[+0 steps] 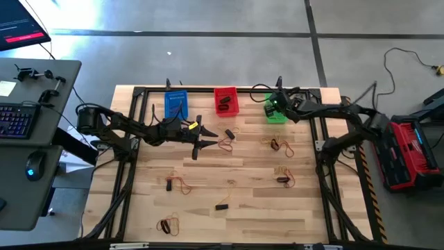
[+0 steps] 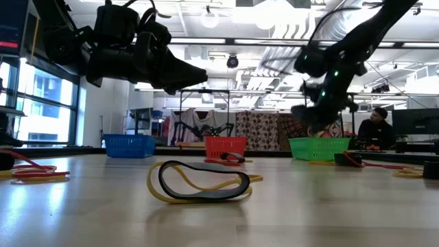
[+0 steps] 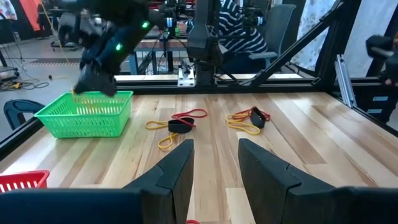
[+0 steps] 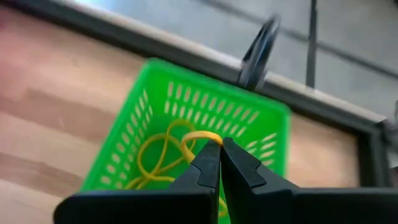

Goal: Sort rubber bands into baskets
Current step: Put the yellow rubber band into the green bin, then put the red rubber band into the blue bin

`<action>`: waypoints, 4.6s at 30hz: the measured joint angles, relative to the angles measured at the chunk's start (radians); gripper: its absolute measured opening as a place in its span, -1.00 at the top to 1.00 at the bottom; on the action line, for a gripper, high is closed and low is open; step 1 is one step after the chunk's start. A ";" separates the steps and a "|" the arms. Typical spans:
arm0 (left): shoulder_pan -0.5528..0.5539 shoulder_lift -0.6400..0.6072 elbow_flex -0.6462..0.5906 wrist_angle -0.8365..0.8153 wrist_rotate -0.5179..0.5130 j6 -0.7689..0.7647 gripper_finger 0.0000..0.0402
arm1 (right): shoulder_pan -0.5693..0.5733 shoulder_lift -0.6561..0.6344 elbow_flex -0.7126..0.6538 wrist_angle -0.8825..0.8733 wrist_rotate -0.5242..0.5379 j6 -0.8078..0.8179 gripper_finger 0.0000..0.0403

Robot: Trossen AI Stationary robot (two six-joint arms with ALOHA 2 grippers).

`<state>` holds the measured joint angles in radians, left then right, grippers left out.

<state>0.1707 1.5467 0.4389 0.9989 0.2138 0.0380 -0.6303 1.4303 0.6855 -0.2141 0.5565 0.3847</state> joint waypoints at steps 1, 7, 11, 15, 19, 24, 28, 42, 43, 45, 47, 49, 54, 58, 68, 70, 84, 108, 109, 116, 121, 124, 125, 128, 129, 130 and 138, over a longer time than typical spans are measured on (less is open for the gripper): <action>0.000 0.000 0.000 0.000 0.000 0.000 0.40 | -0.012 0.022 0.007 -0.002 -0.026 0.000 1.00; 0.000 0.000 0.000 -0.004 0.000 0.000 0.40 | -0.080 0.094 0.070 -0.072 -0.169 0.036 1.00; 0.000 0.000 0.000 -0.004 0.000 0.000 0.40 | -0.107 0.114 0.107 -0.103 -0.242 0.037 1.00; 0.000 0.000 0.000 -0.006 0.000 0.000 0.40 | -0.127 0.145 0.135 -0.128 -0.310 0.037 1.00; 0.000 0.000 0.000 -0.007 0.000 0.000 0.40 | -0.134 0.187 0.156 -0.156 -0.325 0.034 0.98; 0.000 0.000 0.000 -0.007 0.000 0.000 0.40 | -0.134 0.213 0.185 -0.181 -0.321 0.009 0.79; 0.000 0.000 0.000 -0.008 0.000 0.000 0.40 | -0.129 0.212 0.227 -0.234 -0.304 0.000 0.55; 0.000 0.000 0.000 -0.047 -0.007 0.000 0.40 | -0.021 0.211 0.487 -0.560 -0.268 -0.157 0.39; 0.000 0.000 0.000 -0.047 -0.009 0.000 0.40 | -0.002 0.211 0.500 -0.582 -0.269 -0.157 0.45; 0.000 0.000 0.000 -0.047 -0.009 0.000 0.40 | 0.038 0.210 0.513 -0.620 -0.277 -0.157 0.60; 0.000 0.000 0.000 -0.047 -0.010 0.000 0.40 | 0.082 0.202 0.511 -0.641 -0.277 -0.158 0.79; 0.000 0.000 0.000 -0.052 -0.010 0.007 0.40 | 0.128 0.184 0.500 -0.649 -0.278 -0.150 0.94; 0.000 0.000 0.000 -0.068 -0.011 0.009 0.40 | 0.271 0.102 0.452 -0.651 -0.278 -0.089 0.93; 0.000 0.000 0.000 -0.074 -0.012 0.011 0.40 | 0.415 0.023 0.390 -0.657 -0.279 0.006 0.99; 0.000 0.000 0.000 -0.084 -0.012 0.019 0.40 | 0.814 -0.056 0.193 -0.649 -0.389 0.476 0.98; 0.000 0.000 0.000 -0.084 -0.012 0.019 0.40 | 0.888 -0.056 0.162 -0.637 -0.438 0.574 0.98; -0.001 0.000 0.000 -0.087 -0.011 0.012 0.40 | 1.157 -0.056 0.059 -0.652 -0.476 1.059 0.97; -0.001 0.000 0.000 -0.091 -0.011 0.000 0.40 | 1.170 -0.056 0.056 -0.692 -0.482 1.099 0.60; -0.001 0.000 0.000 -0.091 -0.011 0.000 0.40 | 1.170 -0.056 0.054 -0.688 -0.482 1.098 0.63; -0.001 0.000 0.000 -0.101 -0.011 0.000 0.40 | 1.170 -0.055 -0.010 -0.582 -0.506 1.079 0.70; -0.001 0.000 0.000 -0.099 -0.011 0.002 0.40 | 1.170 -0.055 -0.012 -0.591 -0.514 1.063 0.77; -0.001 0.000 0.000 -0.099 -0.011 0.000 0.40 | 1.170 -0.055 0.007 -0.592 -0.514 1.025 0.91; -0.001 0.000 0.000 -0.099 -0.011 0.000 0.40 | 1.170 -0.055 0.015 -0.598 -0.513 1.017 0.95; -0.001 0.000 0.000 -0.098 -0.011 0.000 0.40 | 1.170 -0.055 0.049 -0.627 -0.504 1.000 0.97; -0.001 0.000 0.000 -0.098 -0.011 0.000 0.40 | 1.170 -0.055 0.063 -0.642 -0.501 0.996 0.96; -0.001 0.000 0.000 -0.098 -0.011 0.000 0.40 | 1.170 -0.055 0.076 -0.661 -0.495 0.991 0.96; -0.001 0.000 0.000 -0.098 -0.011 0.000 0.40 | 1.170 -0.055 0.197 -0.842 -0.451 0.970 0.99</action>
<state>0.1696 1.5463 0.4385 0.9009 0.2024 0.0383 0.5396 1.3754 0.8823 -1.0557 0.1059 1.3552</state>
